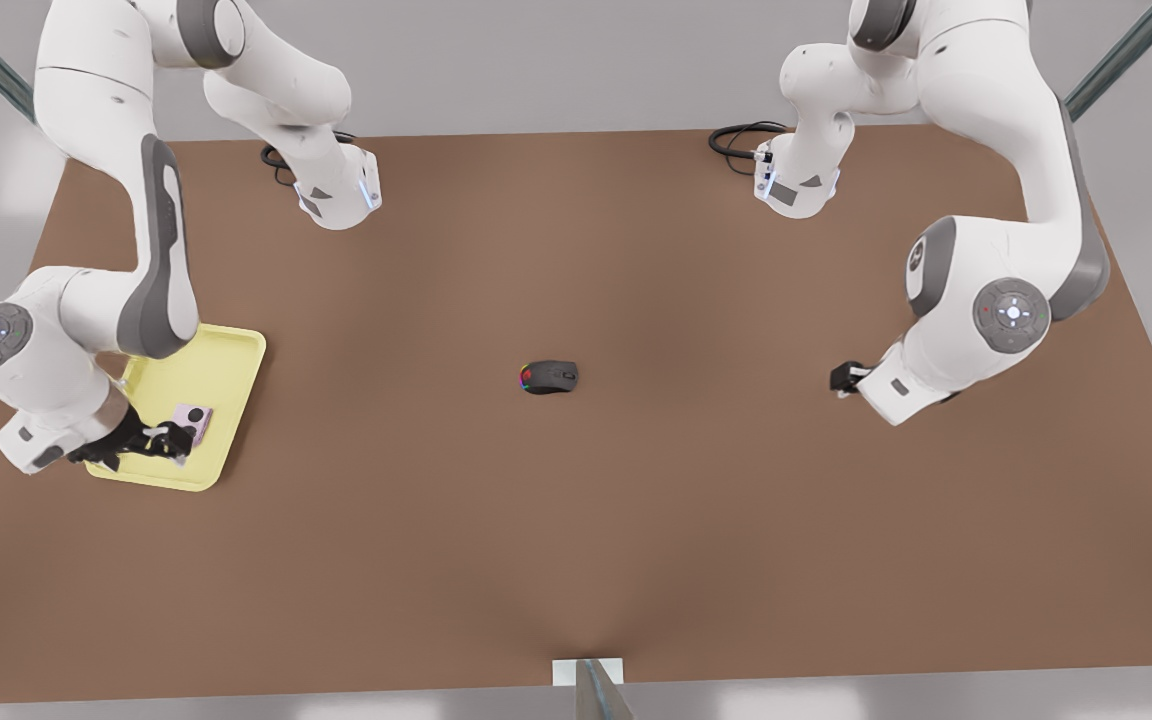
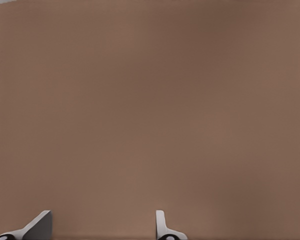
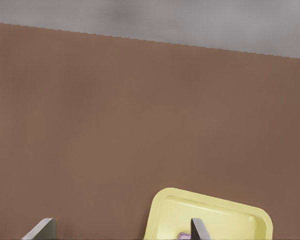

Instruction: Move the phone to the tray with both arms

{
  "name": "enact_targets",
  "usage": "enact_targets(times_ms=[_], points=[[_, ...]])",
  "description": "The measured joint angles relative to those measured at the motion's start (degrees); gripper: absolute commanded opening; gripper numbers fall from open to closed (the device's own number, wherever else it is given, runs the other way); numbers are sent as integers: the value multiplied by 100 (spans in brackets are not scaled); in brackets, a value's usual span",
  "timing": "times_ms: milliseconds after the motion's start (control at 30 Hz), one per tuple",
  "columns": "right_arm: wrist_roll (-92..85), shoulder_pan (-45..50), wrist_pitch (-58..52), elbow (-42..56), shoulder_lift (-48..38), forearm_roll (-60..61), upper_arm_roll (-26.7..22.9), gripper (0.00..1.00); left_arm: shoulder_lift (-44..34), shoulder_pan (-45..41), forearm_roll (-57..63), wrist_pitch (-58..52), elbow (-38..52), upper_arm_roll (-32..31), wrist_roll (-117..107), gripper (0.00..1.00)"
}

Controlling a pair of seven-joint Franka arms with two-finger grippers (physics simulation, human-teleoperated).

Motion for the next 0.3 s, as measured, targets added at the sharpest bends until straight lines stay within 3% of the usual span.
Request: enact_targets(times_ms=[100, 300], points=[[109, -92, -1026, 714, -468, 138, 288, 100, -72, 0, 11, -78, 102, -1, -127, 100], [272, -212, -2111, 1127, -580, 266, 401, 100, -66, 0, 18, -162, 121, -1, -326, 100]])
